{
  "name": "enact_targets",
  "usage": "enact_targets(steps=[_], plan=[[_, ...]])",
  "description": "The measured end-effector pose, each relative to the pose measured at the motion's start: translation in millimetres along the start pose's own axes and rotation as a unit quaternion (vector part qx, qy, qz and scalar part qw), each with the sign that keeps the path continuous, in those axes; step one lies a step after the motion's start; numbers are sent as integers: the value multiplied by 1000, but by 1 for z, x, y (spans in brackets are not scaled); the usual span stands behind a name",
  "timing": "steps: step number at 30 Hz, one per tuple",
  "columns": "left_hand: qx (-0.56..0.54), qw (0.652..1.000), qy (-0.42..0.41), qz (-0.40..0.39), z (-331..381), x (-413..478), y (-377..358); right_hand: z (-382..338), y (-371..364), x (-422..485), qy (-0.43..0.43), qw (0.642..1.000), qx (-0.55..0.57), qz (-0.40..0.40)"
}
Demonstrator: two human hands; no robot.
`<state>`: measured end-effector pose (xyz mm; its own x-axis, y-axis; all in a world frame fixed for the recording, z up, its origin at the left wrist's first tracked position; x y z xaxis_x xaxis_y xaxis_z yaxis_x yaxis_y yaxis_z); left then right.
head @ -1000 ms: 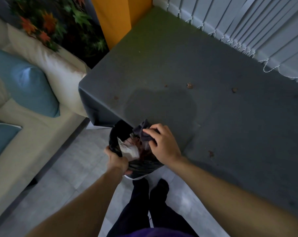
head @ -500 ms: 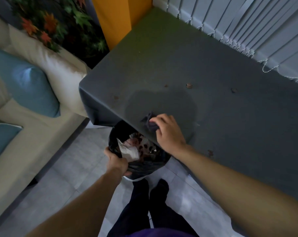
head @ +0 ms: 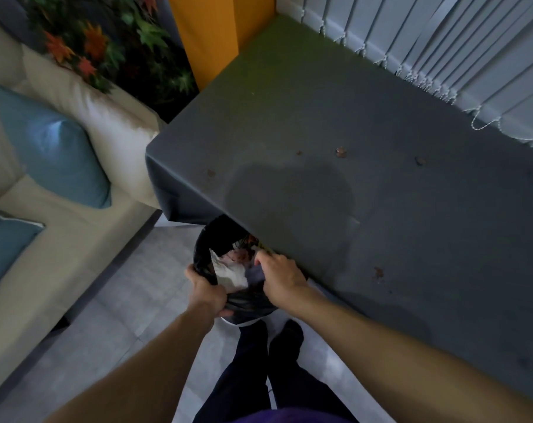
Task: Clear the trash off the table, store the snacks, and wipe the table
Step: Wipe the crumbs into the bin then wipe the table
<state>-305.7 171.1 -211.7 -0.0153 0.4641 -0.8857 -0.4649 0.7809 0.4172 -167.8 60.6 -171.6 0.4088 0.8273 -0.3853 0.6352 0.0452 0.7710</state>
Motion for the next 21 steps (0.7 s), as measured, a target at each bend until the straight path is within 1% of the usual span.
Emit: enact_targets(steps=[3,5,7,10,12,14,15,18,21], plan=[[-1,1000,3,-4,-2,0,1,-1,8,1,-11,1000,-7,24],[4,1000,-2,2,-2,-1,3,-4,9,3,3,999,-22,27],[1,1000,-8,9,-2,-1,5,-6,7,4,16,1000,-3,20],[1,1000,-8,1,-2,-3,4,-2,4,-1,-8,999,35,24],[0,1000,-5,-6,-2,-4,4,-3,3,-4,-13,999,14,27],[-2,1000,-2,-6,-2,-5,4,-4,0,-4,0,1000,-20,15],[-2,1000,-4,-5,-2,-6,4,-4,1,-3,8,1000,-20,15],[-5,1000,-4,-7,-1,-6,2,-2,2,-2,24,1000,7,14],[-3,1000,2,-11,-2,-6,2,0,9,-2,18,998,29,47]])
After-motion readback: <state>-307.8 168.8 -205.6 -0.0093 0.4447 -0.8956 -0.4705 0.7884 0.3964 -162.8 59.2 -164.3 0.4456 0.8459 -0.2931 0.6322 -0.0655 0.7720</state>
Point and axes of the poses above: each hand's wrist, its own x-axis towards the middle knuckle, its own y-axis out of the back of the hand, z = x × y, the point moved 8 cm from there along x, towards the middle knuckle, and after that the axes turned 14 degrees about y, right-handed, at the moved point
